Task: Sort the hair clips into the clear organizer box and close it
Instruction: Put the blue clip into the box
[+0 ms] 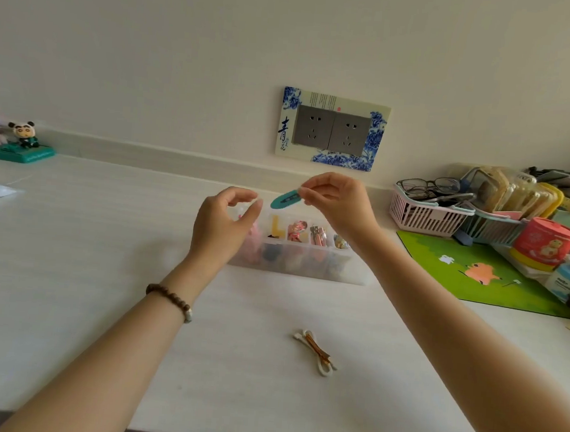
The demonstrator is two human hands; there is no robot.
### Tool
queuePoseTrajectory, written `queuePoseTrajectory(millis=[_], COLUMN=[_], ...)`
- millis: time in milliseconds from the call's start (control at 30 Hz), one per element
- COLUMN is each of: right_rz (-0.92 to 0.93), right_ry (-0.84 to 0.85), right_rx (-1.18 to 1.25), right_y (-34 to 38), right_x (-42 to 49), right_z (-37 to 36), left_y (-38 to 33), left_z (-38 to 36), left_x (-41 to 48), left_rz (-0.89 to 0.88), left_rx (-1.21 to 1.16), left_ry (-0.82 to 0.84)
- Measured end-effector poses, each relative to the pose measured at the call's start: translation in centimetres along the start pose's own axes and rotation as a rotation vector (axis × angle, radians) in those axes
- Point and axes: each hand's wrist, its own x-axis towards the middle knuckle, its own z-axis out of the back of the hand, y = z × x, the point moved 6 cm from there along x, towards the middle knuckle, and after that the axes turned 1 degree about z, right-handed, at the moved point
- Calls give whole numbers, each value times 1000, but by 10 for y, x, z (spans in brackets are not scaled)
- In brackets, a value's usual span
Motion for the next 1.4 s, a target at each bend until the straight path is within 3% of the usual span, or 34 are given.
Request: queuePoseTrajectory(millis=[100, 200, 433, 667, 800, 867, 933, 1033, 1167, 1400], right_rz=[-32, -79, -9, 102, 172, 200, 193, 111, -42, -82], right_ry=[131, 314, 266, 495, 369, 241, 215, 431, 759, 839], right_rx=[-252, -463, -380, -682, -694, -616, -485, -329, -434, -445], right_y=[-13, -31, -25, -24, -26, -20, -12, -5, -23, -37], right_x=[17, 20, 26, 24, 21, 18, 5, -33, -91, -127], right_z=[-23, -43, -31, -51, -54, -39, -23, -10, -5, -1], left_y=[25, 40, 51, 56, 54, 54, 58, 65, 65, 55], left_z=[-2, -12, -28, -33, -33, -33, -34, -37, -41, -38], left_x=[6, 3, 0, -1, -2, -1, 1, 4, 6, 1], left_rz=[92, 223, 282, 271, 267, 251, 245, 255, 245, 209], left_rx=[205, 217, -5, -63, -54, -56, -48, -52, -75, -110], left_ry=[70, 163, 243, 249, 258, 264, 262, 248, 233, 235])
